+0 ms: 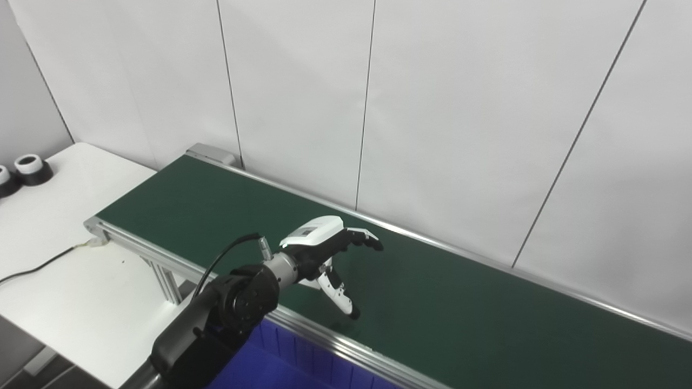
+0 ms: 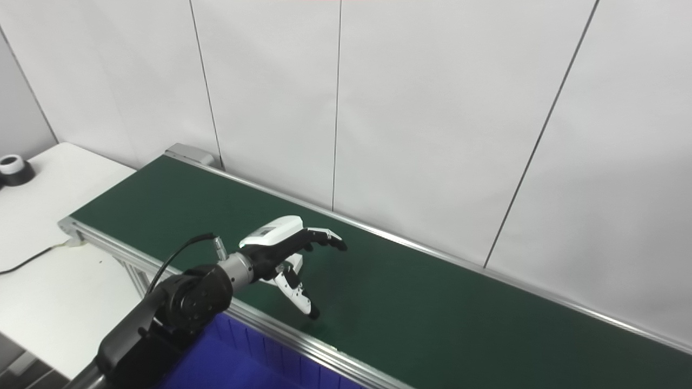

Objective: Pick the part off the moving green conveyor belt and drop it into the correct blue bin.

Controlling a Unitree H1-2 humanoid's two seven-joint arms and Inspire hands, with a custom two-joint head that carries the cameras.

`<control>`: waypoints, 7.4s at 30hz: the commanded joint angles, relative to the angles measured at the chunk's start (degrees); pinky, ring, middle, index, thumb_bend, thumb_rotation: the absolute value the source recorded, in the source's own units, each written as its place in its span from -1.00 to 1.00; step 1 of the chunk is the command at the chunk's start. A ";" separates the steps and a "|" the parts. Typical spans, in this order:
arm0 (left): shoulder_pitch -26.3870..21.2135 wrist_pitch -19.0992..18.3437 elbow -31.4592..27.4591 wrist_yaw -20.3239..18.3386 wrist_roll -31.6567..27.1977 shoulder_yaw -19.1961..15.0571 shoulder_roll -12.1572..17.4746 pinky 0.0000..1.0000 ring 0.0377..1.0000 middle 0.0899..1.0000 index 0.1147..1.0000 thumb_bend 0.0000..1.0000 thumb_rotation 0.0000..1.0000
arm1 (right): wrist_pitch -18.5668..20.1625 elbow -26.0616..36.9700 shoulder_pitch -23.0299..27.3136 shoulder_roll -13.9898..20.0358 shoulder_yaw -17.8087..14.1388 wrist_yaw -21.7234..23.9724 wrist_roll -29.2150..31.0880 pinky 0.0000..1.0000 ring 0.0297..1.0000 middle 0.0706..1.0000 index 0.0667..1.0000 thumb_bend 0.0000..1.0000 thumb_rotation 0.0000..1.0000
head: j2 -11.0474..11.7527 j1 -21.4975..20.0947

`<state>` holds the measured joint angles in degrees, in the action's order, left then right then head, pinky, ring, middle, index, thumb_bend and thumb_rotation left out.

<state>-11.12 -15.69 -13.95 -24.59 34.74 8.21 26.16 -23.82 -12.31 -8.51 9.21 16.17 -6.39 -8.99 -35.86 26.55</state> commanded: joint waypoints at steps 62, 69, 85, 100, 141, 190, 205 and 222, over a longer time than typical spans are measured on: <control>-12.11 -6.22 28.42 6.23 15.92 14.95 -3.03 0.85 0.78 0.79 0.64 0.77 -0.93 | -3.03 3.86 -2.05 -2.27 -1.55 2.67 -0.58 0.20 0.34 0.46 0.59 0.17 -0.12 | 2.02 -7.29; -12.50 -5.45 30.20 7.74 15.29 16.61 -4.30 0.86 0.77 0.74 0.58 0.70 -0.92 | -3.05 4.12 -2.22 -2.33 -1.43 2.63 -0.95 0.21 0.35 0.46 0.60 0.17 -0.09 | 1.85 -7.50; -12.49 2.20 33.23 16.30 12.37 15.52 -3.66 0.58 0.32 -0.02 -0.19 0.03 -1.00 | -3.02 4.29 -2.33 -2.61 -1.39 2.40 -1.20 0.21 0.35 0.46 0.60 0.16 -0.08 | 1.70 -7.93; -12.15 2.73 31.76 16.27 11.83 15.28 -3.36 0.52 0.27 0.03 -0.19 0.02 -1.00 | -3.05 4.15 -2.24 -2.48 -1.42 2.25 -1.23 0.22 0.35 0.46 0.61 0.16 -0.08 | 1.78 -8.65; -5.06 -2.14 -13.11 -4.74 13.18 3.65 0.32 0.59 0.35 -0.10 -0.17 0.05 -1.00 | -3.06 3.11 -1.93 -1.92 -1.47 2.59 -0.45 0.21 0.34 0.45 0.59 0.18 -0.09 | 1.90 -10.18; 24.84 8.46 -14.05 2.11 8.32 4.89 -3.62 0.20 0.24 -0.05 -0.19 0.03 -1.00 | 0.48 12.68 -4.38 -2.58 -6.32 5.66 -0.32 0.18 0.33 0.44 0.57 0.12 0.01 | -10.97 -11.14; 22.45 11.56 -3.61 5.86 12.08 7.56 -3.30 0.59 0.49 0.40 -0.15 0.02 -0.92 | -1.57 12.81 -4.73 -3.59 -8.85 4.72 -1.67 0.12 0.28 0.39 0.56 0.06 0.02 | -11.68 -10.92; 17.92 9.06 3.90 6.25 21.98 11.30 -4.92 0.60 0.44 0.38 -0.15 0.02 -0.91 | -1.42 13.59 -5.29 -4.30 -9.19 5.16 -1.19 0.11 0.27 0.38 0.55 0.06 -0.03 | -12.16 -11.22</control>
<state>8.20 -5.98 -9.38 -19.89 55.69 19.75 21.26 -23.02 -1.00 -14.13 5.35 7.22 -0.98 -10.60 -47.99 15.38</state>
